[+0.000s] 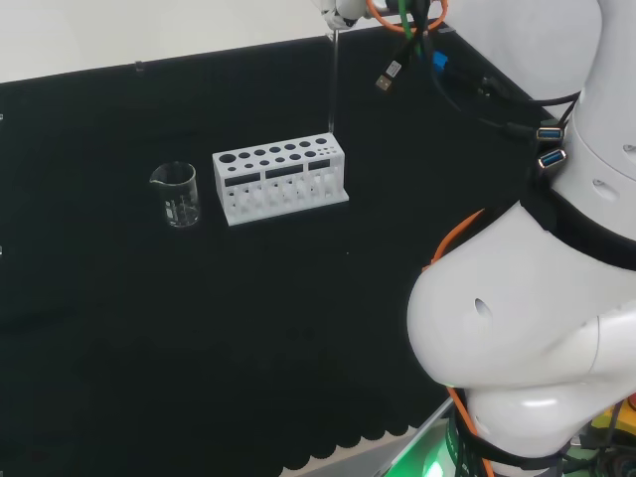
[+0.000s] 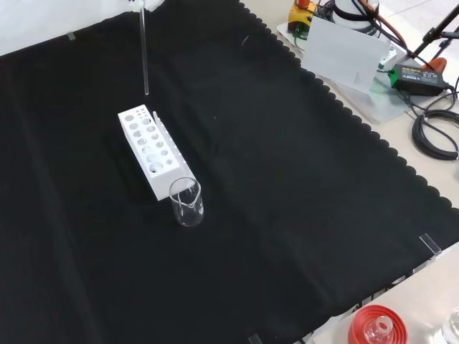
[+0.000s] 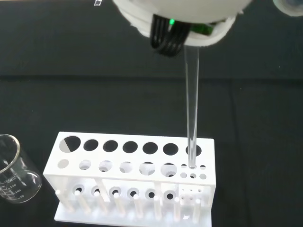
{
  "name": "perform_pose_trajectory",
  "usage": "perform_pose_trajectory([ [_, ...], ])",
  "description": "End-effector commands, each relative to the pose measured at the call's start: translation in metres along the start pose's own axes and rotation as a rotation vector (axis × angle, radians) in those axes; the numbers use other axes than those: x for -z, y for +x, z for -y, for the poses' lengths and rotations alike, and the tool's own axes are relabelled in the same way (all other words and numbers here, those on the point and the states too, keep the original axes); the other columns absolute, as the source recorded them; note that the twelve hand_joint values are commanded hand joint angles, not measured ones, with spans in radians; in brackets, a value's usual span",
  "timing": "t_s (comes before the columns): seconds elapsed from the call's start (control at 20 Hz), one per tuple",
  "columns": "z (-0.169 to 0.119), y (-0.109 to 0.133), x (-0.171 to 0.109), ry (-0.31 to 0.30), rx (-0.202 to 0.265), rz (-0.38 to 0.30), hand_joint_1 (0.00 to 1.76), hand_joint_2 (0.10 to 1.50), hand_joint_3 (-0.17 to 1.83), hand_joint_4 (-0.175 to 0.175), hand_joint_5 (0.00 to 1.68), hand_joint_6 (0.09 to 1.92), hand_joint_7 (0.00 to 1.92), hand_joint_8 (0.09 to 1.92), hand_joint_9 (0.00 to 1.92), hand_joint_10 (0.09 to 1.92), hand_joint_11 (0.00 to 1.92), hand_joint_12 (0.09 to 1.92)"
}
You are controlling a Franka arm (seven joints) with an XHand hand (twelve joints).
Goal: Put the glass rod back on the white test tube rack.
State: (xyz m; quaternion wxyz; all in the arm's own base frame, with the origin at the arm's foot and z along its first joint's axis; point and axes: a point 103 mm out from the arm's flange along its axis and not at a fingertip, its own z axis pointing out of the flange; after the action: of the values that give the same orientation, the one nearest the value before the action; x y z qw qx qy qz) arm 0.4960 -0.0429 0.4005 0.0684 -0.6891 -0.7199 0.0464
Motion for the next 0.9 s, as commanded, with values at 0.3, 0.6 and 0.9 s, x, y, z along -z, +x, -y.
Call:
perform_pose_trajectory([
  [0.3,-0.003,0.009,-0.001,0.018,-0.015,0.013,1.33,0.71,0.57,-0.175,1.19,0.54,1.38,0.68,1.76,0.31,1.56,0.66],
  [0.6,-0.002,0.007,-0.001,0.002,0.007,-0.01,1.33,0.71,0.57,-0.175,1.19,0.55,1.38,0.68,1.76,0.32,1.56,0.66],
  [0.9,-0.008,0.019,-0.002,0.017,0.019,0.008,1.33,0.71,0.57,-0.175,1.19,0.55,1.38,0.68,1.76,0.32,1.56,0.66],
])
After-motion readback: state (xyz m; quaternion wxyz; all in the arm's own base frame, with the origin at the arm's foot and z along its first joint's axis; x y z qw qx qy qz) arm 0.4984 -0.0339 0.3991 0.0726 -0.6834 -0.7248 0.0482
